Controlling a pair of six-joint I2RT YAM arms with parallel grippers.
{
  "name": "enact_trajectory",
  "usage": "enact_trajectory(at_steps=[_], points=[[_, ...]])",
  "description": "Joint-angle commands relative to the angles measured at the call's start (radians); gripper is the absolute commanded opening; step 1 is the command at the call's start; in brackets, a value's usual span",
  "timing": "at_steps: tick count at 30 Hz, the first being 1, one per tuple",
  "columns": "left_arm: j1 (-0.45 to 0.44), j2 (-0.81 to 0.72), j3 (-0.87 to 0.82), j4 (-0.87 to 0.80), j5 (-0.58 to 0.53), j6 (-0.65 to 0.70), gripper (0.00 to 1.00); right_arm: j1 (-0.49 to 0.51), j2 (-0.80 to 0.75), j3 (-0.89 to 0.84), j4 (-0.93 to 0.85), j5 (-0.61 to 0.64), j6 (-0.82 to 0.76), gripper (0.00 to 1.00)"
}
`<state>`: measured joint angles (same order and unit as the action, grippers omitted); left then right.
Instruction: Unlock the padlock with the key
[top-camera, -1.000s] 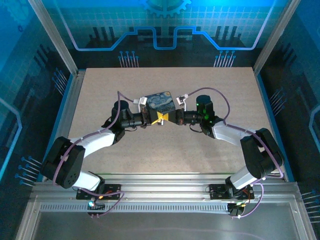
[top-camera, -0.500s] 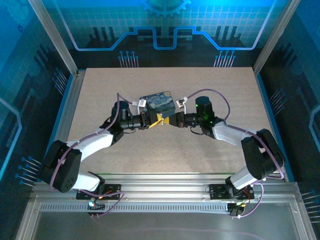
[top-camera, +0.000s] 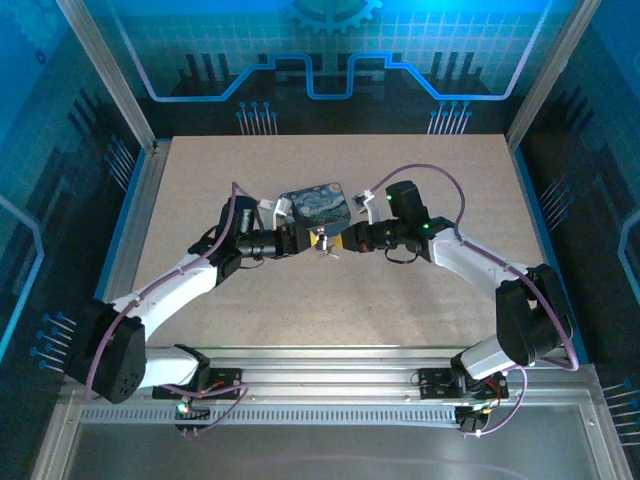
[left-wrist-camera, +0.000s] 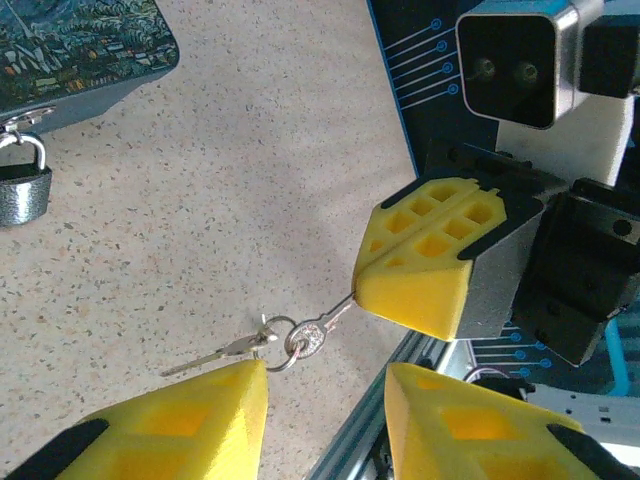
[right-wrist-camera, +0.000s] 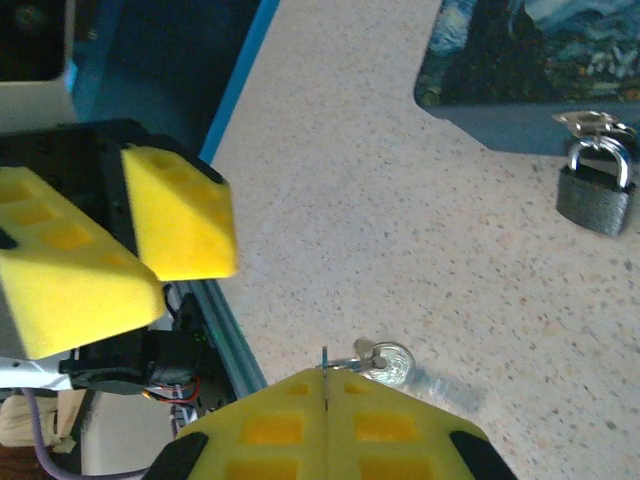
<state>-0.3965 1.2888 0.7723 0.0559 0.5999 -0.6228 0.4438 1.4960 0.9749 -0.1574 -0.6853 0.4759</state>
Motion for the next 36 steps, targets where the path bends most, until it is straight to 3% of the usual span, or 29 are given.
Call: enact_trajectory(at_steps=[1, 8, 16, 24, 36], points=[[-0.018, -0.022, 0.028, -0.058, -0.005, 0.083, 0.37, 0.005, -0.028, 0.030, -0.136, 0.037, -0.065, 0.00], [-0.062, 0.038, 0.085, -0.115, 0.008, 0.265, 0.40, 0.039, -0.032, 0.093, -0.262, 0.043, -0.172, 0.00], [-0.045, 0.119, 0.121, -0.158, 0.160, 0.445, 0.43, 0.030, -0.017, 0.170, -0.394, -0.052, -0.311, 0.00], [-0.052, 0.127, 0.069, -0.019, 0.278, 0.411, 0.46, 0.018, -0.001, 0.199, -0.406, -0.098, -0.335, 0.00], [-0.077, 0.158, 0.072, -0.014, 0.277, 0.408, 0.43, 0.003, 0.007, 0.183, -0.324, -0.172, -0.299, 0.00]])
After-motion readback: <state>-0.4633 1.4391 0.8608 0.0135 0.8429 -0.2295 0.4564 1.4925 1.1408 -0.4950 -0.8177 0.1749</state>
